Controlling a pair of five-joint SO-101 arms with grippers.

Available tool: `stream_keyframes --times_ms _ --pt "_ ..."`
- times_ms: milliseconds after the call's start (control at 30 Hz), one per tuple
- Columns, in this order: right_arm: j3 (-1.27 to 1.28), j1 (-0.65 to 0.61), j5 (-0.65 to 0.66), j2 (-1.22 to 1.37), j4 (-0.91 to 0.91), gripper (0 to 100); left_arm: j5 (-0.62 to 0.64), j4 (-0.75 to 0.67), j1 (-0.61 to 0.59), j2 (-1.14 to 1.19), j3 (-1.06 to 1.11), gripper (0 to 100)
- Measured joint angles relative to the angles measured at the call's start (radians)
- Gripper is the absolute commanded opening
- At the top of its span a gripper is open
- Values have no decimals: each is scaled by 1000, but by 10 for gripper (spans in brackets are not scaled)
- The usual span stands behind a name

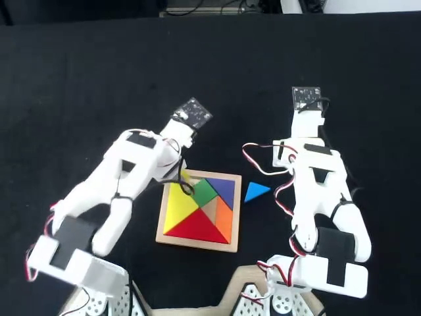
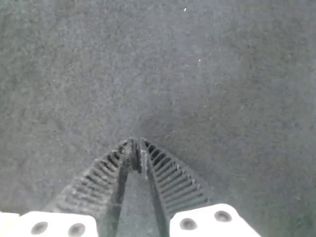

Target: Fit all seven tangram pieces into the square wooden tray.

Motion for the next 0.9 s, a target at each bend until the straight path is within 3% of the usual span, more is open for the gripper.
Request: stream_keyframes --times_ms 367,700,900 --pt "0 0 0 0 -3 11 -104 9 23 68 -81 303" --pt "0 0 0 0 -3 11 -370 256 64 77 -232 302" --pt "0 0 0 0 -3 11 -437 282 95 100 -256 302"
